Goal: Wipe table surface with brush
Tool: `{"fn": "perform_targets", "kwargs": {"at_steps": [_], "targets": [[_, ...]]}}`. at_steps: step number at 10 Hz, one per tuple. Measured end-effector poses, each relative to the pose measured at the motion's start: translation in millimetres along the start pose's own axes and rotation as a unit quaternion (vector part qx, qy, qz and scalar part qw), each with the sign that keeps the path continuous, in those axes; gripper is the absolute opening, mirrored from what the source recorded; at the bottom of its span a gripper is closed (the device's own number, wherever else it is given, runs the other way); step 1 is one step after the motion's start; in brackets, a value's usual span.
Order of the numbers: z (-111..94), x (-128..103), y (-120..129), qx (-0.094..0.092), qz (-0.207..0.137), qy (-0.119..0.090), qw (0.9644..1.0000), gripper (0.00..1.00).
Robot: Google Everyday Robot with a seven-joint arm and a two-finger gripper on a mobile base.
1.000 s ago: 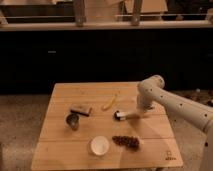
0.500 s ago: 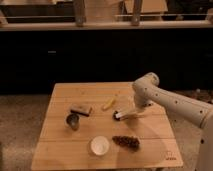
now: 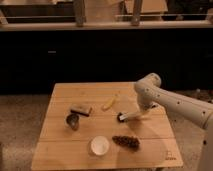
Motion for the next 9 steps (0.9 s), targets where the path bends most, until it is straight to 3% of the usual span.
{"fn": "perform_targets", "kwargs": {"at_steps": [3,6,9], "targets": [[3,41,2,-0.004,0.046,0.022,0.9987,0.02],[3,62,-27,0.01,0.085,0.035,0.9957,0.02],[1,46,-57,0.023,0.072,0.023,0.9968,0.02]]}}
